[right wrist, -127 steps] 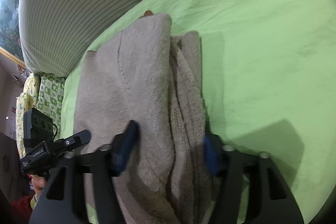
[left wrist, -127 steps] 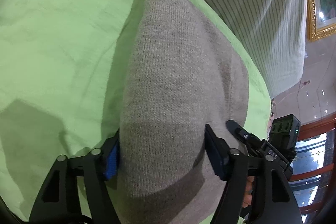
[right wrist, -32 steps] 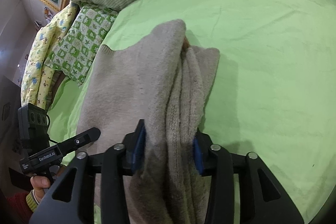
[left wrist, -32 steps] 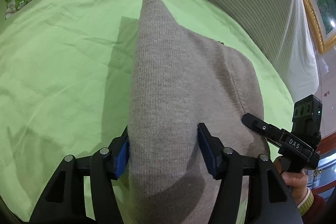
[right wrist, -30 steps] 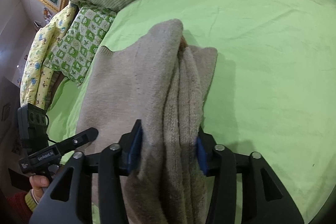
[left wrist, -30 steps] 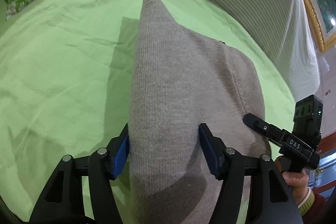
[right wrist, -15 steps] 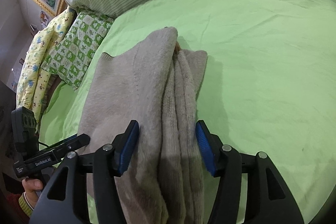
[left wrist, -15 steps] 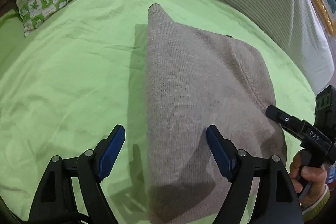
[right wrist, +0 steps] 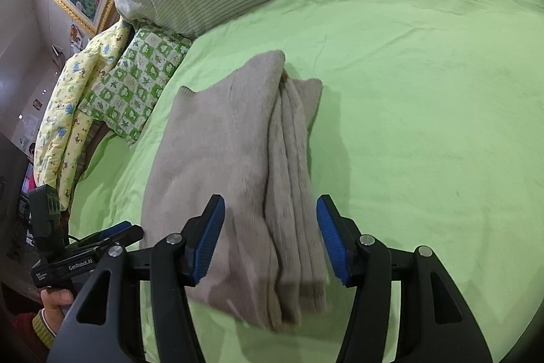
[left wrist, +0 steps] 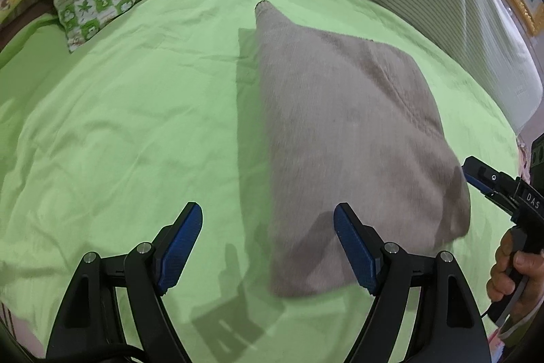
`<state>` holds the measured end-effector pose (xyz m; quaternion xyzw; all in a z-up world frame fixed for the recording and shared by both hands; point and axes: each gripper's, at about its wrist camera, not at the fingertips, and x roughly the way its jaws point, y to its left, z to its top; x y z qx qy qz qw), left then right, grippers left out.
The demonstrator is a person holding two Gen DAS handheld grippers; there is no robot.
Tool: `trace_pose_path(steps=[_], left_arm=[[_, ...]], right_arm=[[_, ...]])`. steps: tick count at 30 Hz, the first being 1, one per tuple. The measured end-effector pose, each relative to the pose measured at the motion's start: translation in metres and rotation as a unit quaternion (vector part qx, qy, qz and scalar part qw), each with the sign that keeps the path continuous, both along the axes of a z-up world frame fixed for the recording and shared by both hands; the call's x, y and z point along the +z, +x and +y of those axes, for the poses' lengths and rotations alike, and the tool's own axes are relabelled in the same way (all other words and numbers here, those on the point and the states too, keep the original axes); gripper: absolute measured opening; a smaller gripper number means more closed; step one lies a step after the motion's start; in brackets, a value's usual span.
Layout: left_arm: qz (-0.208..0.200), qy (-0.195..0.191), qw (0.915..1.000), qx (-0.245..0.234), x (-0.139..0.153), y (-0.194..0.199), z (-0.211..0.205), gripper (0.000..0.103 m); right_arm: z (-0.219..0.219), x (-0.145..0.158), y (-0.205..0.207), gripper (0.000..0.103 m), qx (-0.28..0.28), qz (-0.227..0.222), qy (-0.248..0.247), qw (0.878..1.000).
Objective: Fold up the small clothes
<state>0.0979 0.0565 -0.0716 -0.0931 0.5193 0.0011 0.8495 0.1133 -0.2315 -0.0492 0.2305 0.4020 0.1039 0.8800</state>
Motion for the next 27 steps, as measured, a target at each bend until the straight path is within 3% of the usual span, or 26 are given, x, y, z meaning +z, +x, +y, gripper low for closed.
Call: trace_pose_path(steps=[6, 11, 19, 21, 23, 24, 27], left_arm=[[0.008, 0.007, 0.9998, -0.014, -0.003, -0.032, 0.001, 0.08], [0.018, 0.04, 0.9984, -0.035, -0.016, -0.046, -0.008, 0.08], [0.022, 0.082, 0.9952, -0.05, -0.033, -0.037, -0.024, 0.079], [0.028, 0.084, 0.9952, -0.043, -0.038, -0.032, -0.023, 0.07], [0.04, 0.059, 0.9967, -0.039, -0.043, -0.027, -0.02, 0.053], [0.042, 0.051, 0.9971, -0.039, -0.043, -0.027, -0.019, 0.05], [0.039, 0.042, 0.997, -0.052, -0.04, -0.026, -0.025, 0.032]], right_arm=[[-0.001, -0.006, -0.028, 0.057, 0.005, 0.008, -0.011, 1.0], [0.003, -0.014, -0.038, 0.057, 0.013, 0.021, -0.027, 0.999], [0.024, -0.022, -0.036, 0.037, 0.049, 0.038, -0.061, 0.996], [0.027, -0.026, -0.033, 0.03, 0.05, 0.046, -0.067, 0.995], [0.028, -0.031, -0.03, 0.018, 0.052, 0.054, -0.077, 0.994], [0.029, -0.032, -0.03, 0.015, 0.054, 0.054, -0.08, 0.994], [0.028, -0.023, -0.032, 0.01, 0.052, 0.04, -0.087, 0.994]])
